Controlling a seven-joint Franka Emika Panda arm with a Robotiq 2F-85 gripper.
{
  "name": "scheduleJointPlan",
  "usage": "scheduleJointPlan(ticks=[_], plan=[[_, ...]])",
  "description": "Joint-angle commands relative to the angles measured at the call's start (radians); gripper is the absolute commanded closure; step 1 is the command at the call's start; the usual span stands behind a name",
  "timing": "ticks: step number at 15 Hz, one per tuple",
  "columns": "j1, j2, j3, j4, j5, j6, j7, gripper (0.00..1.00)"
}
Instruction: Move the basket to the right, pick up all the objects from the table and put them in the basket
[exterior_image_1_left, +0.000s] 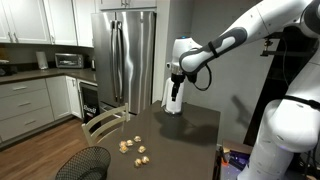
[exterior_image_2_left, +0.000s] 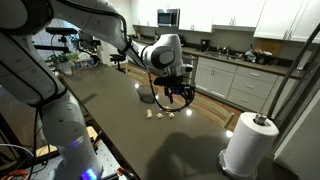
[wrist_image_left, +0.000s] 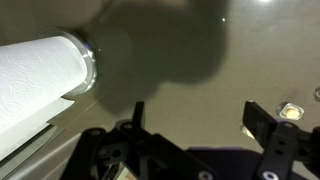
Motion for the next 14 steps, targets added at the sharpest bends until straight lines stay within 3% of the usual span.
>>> scheduleJointPlan(ticks=[1, 7, 10, 14], plan=[[-0.003, 0.000, 0.003, 0.001, 0.002, -0.002, -0.001, 0.00], [0.001, 0.035, 0.003, 0.030, 0.013, -0.017, -0.003, 0.00], [0.000, 0.090, 0.014, 0.071, 0.033, -0.074, 0.062, 0.00], [0.026, 0.168, 0.028, 0.130, 0.111, -0.142, 0.054, 0.00]])
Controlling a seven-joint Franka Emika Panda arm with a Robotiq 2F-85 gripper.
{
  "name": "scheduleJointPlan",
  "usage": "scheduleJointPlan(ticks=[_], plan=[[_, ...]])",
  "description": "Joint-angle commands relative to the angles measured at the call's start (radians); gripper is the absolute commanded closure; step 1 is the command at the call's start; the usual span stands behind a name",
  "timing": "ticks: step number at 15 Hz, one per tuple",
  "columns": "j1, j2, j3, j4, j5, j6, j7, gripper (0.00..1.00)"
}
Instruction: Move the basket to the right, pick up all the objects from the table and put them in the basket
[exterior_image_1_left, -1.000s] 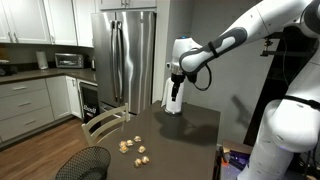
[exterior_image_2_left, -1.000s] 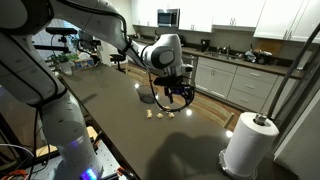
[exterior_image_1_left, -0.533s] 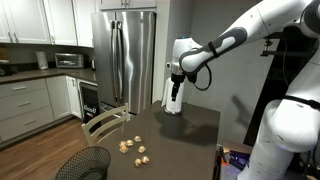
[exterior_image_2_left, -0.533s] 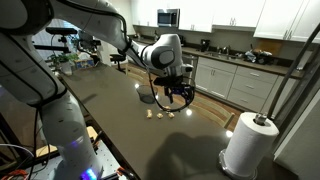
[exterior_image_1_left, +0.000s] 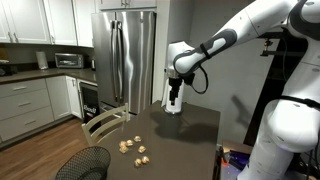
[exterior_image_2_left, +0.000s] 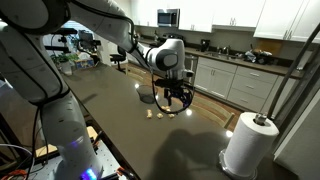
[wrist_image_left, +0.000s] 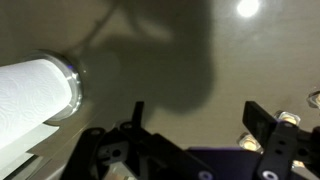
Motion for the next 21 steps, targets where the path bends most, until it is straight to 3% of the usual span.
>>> scheduleJointPlan(ticks=[1, 10, 17, 21], plan=[[0.030, 0.096, 0.022, 0.088, 0.084, -0.062, -0.002, 0.00], [0.103, 0.366, 0.129, 0.336, 0.158, -0.125, -0.044, 0.00], [0.091, 0.546, 0.231, 0.569, 0.415, -0.224, -0.132, 0.00], [0.104, 0.614, 0.260, 0.650, 0.485, -0.242, -0.104, 0.00]])
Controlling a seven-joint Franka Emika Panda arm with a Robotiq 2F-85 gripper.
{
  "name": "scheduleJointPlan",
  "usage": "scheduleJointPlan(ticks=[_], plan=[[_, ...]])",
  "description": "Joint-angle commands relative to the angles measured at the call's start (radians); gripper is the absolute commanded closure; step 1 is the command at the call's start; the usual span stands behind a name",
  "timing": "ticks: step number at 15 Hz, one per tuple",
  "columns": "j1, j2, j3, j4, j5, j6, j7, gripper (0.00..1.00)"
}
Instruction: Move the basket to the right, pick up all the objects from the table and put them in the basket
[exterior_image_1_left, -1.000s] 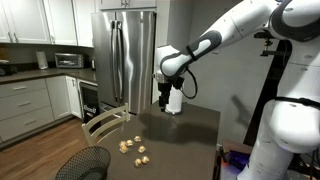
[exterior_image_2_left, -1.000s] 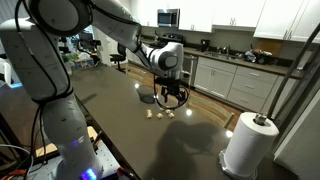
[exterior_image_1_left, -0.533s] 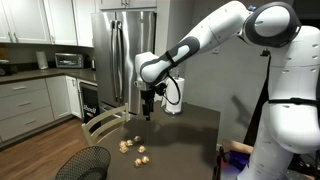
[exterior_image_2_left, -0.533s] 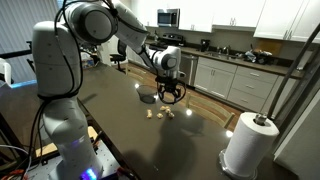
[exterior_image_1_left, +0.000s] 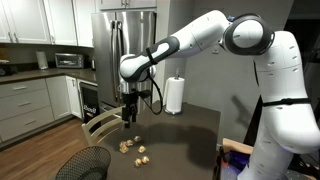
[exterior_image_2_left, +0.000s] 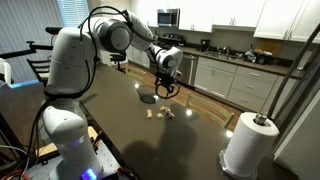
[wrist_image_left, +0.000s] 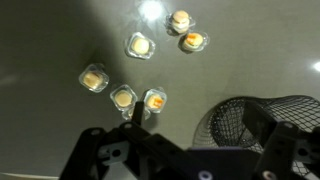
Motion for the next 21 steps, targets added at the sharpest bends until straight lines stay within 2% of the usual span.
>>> scheduleJointPlan(ticks=[1, 9, 12, 16, 21], plan=[[-0.004, 0.073, 0.026, 0.093, 0.052, -0.029, -0.012, 0.00], [-0.002, 0.148, 0.060, 0.140, 0.124, 0.032, 0.006, 0.00], [0.009, 0.165, 0.064, 0.130, 0.141, 0.096, 0.026, 0.00], [0.030, 0.193, 0.071, 0.120, 0.122, 0.152, 0.051, 0.00], [0.088, 0.220, 0.065, 0.099, 0.074, 0.185, 0.100, 0.00]])
